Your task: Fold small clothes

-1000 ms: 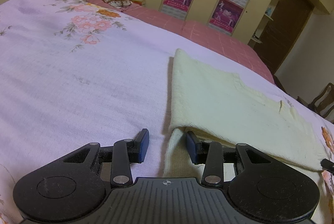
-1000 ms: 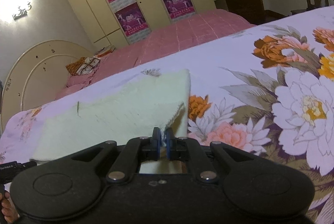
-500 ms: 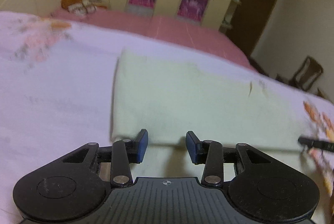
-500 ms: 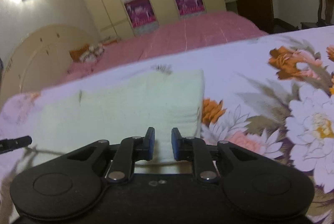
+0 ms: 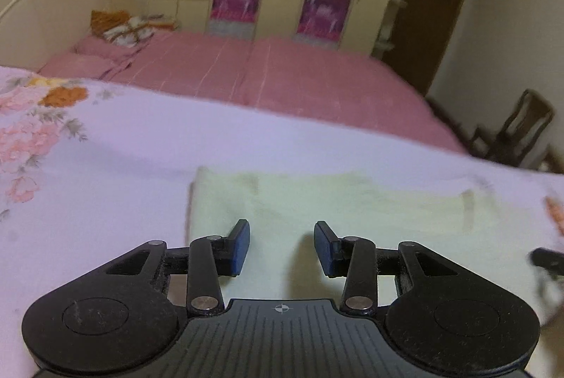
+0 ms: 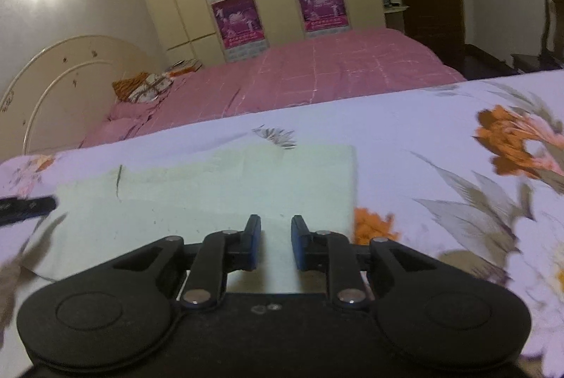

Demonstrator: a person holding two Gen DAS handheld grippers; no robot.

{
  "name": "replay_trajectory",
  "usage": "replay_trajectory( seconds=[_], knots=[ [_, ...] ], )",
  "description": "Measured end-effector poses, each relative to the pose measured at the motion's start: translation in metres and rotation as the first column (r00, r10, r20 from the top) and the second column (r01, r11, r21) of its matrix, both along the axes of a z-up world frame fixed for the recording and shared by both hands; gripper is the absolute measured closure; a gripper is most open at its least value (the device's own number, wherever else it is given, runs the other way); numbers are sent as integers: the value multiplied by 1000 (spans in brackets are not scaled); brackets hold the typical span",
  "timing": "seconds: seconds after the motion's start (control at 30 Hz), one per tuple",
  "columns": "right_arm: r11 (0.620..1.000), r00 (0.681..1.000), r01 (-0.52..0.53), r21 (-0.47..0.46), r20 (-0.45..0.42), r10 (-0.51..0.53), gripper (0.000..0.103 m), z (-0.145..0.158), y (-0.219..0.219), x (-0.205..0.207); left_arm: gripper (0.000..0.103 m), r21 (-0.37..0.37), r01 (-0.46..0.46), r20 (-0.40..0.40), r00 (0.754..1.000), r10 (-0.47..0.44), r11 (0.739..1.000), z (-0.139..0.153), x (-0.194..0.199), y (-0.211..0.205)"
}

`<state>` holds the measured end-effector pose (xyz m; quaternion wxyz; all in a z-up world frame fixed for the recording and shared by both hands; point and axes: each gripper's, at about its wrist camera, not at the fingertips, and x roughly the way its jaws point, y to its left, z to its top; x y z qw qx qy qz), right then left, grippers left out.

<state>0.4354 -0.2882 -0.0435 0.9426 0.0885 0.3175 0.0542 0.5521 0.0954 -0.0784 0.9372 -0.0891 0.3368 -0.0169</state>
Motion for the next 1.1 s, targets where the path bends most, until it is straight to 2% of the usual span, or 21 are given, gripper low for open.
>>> replay_trajectory(
  seconds=[0.27,0.43,0.53,0.57,0.63,0.7,0.87,1.1],
  knots=[
    [999,1000,4,-42,9,-4,85,-11,-5,13,62,-22,-2,25,1000,3,1000,2,14,5],
    [998,1000,-4,-56,7,4,85,-7,-5,6,62,52,38,52,998,-41,998,4,-23,-9],
    [997,997,-29,-66,73,34,75,9,1,-11,62,129,48,75,996,-58,991,1,-54,-27],
    [996,996,-49,-74,75,54,71,10,6,-17,62,133,40,82,995,-51,990,1,-60,-28],
    [991,994,-97,-89,34,100,72,4,15,-24,62,122,23,81,996,-33,992,3,-69,-28],
    [981,993,-118,-154,5,120,72,-8,21,-32,62,134,27,66,997,-36,991,6,-74,-27],
    [982,996,-88,-166,6,90,72,-6,12,-47,56,201,51,32,998,-59,978,12,-90,-35],
    [980,997,-73,-186,0,75,72,-8,17,-43,55,208,36,21,999,-42,977,15,-94,-38]
  ],
)
